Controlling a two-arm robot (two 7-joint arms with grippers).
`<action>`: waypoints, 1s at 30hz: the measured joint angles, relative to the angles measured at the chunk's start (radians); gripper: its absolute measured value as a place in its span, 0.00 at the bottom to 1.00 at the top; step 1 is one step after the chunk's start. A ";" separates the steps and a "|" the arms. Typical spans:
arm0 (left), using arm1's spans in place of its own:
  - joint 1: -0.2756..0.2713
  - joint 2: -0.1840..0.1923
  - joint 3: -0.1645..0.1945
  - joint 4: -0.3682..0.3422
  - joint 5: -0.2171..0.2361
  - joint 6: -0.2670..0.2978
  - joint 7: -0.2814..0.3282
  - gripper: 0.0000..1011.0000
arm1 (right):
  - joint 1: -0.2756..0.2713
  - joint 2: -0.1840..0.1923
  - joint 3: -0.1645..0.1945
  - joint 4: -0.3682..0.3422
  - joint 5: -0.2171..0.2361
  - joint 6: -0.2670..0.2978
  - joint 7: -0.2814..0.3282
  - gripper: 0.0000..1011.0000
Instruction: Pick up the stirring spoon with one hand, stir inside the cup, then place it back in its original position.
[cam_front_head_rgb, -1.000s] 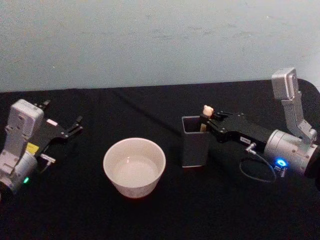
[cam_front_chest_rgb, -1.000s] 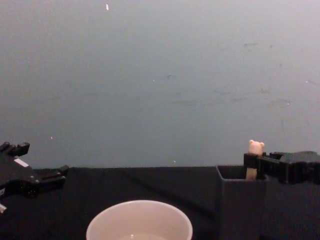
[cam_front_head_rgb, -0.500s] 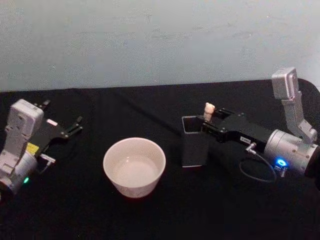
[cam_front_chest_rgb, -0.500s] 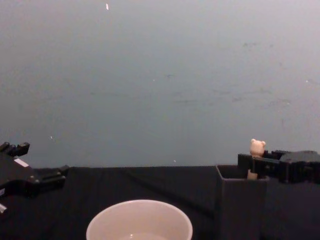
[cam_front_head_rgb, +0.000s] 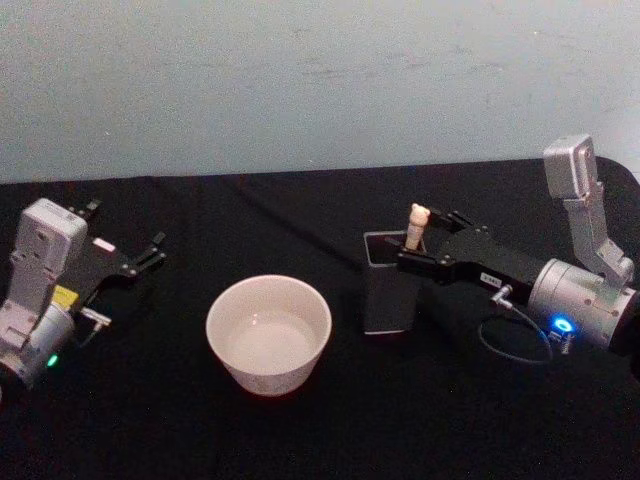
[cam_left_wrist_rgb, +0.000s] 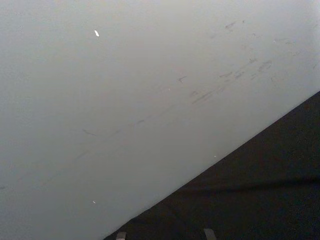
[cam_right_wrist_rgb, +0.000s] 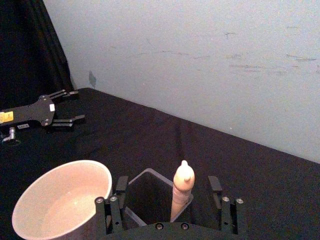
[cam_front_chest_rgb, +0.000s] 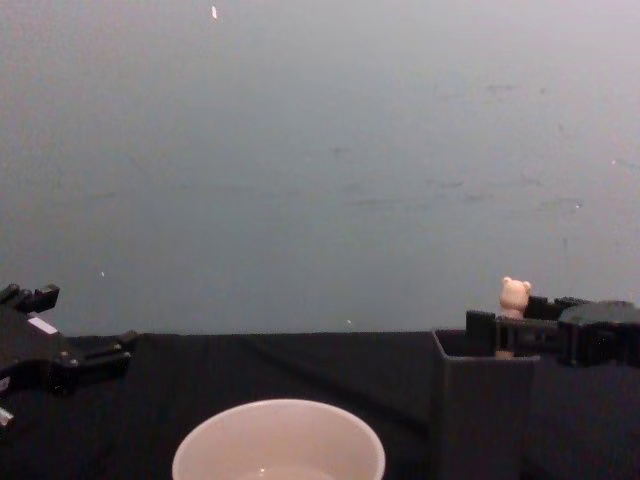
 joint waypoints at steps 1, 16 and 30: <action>0.000 0.000 0.000 0.000 0.000 0.000 0.000 0.99 | 0.000 0.000 0.000 0.000 0.000 0.000 0.000 0.96; 0.000 0.000 0.000 0.000 0.000 0.000 0.000 0.99 | -0.021 -0.032 0.048 -0.027 -0.059 -0.088 -0.091 0.99; 0.000 0.000 0.000 0.000 0.000 0.000 0.000 0.99 | -0.057 -0.118 0.142 -0.043 -0.217 -0.204 -0.356 0.99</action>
